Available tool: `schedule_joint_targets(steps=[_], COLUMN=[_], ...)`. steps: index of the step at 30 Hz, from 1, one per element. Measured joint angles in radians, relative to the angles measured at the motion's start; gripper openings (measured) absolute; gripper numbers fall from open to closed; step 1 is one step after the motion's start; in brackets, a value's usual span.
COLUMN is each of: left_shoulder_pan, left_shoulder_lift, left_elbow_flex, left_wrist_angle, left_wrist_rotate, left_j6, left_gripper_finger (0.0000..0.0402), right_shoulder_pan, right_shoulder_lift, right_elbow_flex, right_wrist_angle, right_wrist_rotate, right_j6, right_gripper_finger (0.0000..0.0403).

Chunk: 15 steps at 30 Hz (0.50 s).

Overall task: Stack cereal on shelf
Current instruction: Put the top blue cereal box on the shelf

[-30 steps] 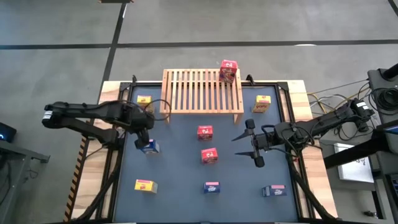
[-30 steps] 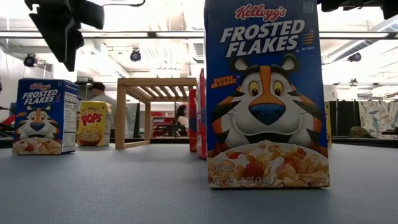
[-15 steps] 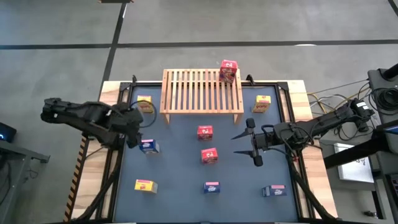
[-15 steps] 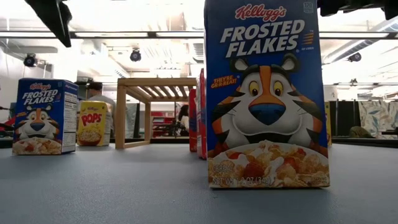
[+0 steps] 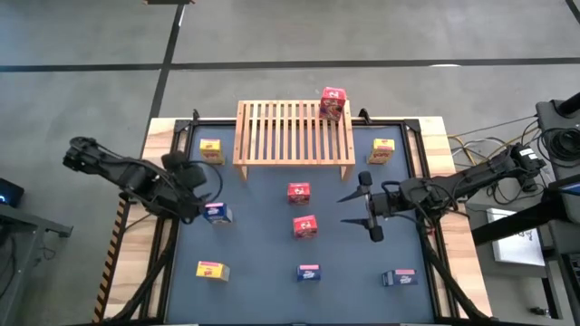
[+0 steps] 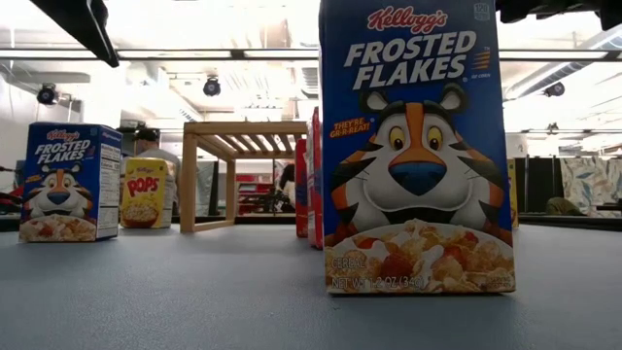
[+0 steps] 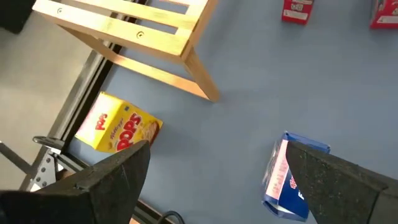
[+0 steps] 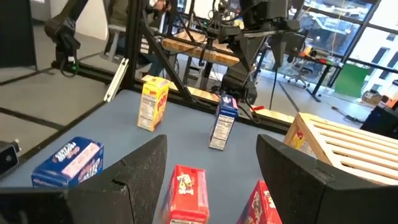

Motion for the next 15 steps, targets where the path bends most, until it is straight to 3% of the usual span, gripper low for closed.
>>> schedule_joint_targets(steps=[7, 15], left_shoulder_pan=[0.0, 0.0], left_shoulder_lift=[-0.1, -0.203], left_elbow_flex=[-0.012, -0.12], left_wrist_angle=[-0.008, 0.06], left_wrist_rotate=[-0.023, -0.028], left_j6=[-0.01, -0.021], left_gripper_finger=[0.0359, 0.0359], right_shoulder_pan=[0.0, 0.0], right_shoulder_lift=[0.0, 0.0], right_elbow_flex=[0.0, 0.003], right_wrist_angle=[0.034, 0.034], right_wrist_rotate=[0.0, 0.0], right_j6=[0.037, 0.053], right_gripper_finger=[0.0237, 0.0237])
